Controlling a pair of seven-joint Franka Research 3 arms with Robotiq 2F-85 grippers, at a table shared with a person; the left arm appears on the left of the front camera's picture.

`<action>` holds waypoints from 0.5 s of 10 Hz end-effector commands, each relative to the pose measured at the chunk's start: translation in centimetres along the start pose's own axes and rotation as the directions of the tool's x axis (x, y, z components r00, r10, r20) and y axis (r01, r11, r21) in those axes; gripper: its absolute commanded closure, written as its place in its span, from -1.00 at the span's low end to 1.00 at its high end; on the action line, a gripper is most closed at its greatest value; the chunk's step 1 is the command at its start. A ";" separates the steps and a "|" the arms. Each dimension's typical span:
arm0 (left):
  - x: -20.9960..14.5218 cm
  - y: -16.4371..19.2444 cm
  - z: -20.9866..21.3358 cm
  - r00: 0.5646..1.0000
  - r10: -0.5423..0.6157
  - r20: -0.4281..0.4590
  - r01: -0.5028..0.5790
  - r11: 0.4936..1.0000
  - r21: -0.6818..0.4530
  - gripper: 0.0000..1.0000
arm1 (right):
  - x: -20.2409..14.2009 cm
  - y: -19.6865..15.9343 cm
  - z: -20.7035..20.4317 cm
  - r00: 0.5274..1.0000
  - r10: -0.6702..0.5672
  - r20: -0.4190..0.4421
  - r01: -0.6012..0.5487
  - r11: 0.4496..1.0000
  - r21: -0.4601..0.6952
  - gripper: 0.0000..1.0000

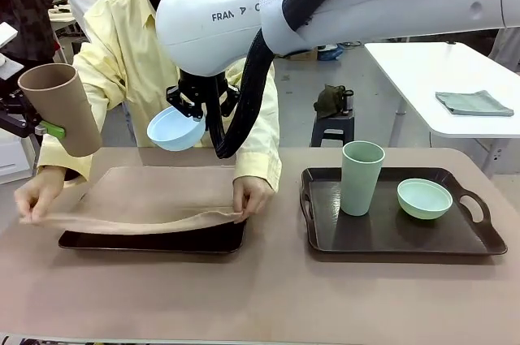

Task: Set up a tray with a mat and arrange the tableware.
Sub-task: Place the Picnic Bowl and Reusable plastic cup back onto the Handle tray in front of the human's position.

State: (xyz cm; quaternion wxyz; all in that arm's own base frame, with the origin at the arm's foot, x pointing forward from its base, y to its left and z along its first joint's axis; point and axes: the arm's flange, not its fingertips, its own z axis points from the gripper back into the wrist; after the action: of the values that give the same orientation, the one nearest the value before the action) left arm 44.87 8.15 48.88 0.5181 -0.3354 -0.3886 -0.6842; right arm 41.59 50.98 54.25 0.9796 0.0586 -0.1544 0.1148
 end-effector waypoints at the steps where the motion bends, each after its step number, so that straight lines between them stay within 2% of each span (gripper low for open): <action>1: 0.1 0.1 0.0 1.000 -0.006 -0.004 0.006 1.000 0.000 -0.36 | 0.0 0.2 -0.1 1.000 0.001 0.010 -0.001 1.000 -0.010 1.00; 5: 0.1 0.1 0.0 1.000 -0.006 -0.004 0.006 1.000 0.000 -0.36 | 0.0 0.2 -0.1 1.000 0.001 0.010 -0.001 1.000 -0.010 1.00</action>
State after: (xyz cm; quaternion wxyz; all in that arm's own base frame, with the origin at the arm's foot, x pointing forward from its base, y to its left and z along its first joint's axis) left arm 44.87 8.16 48.88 0.5181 -0.3354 -0.3886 -0.6842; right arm 41.59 50.98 54.26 0.9796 0.0586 -0.1543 0.1148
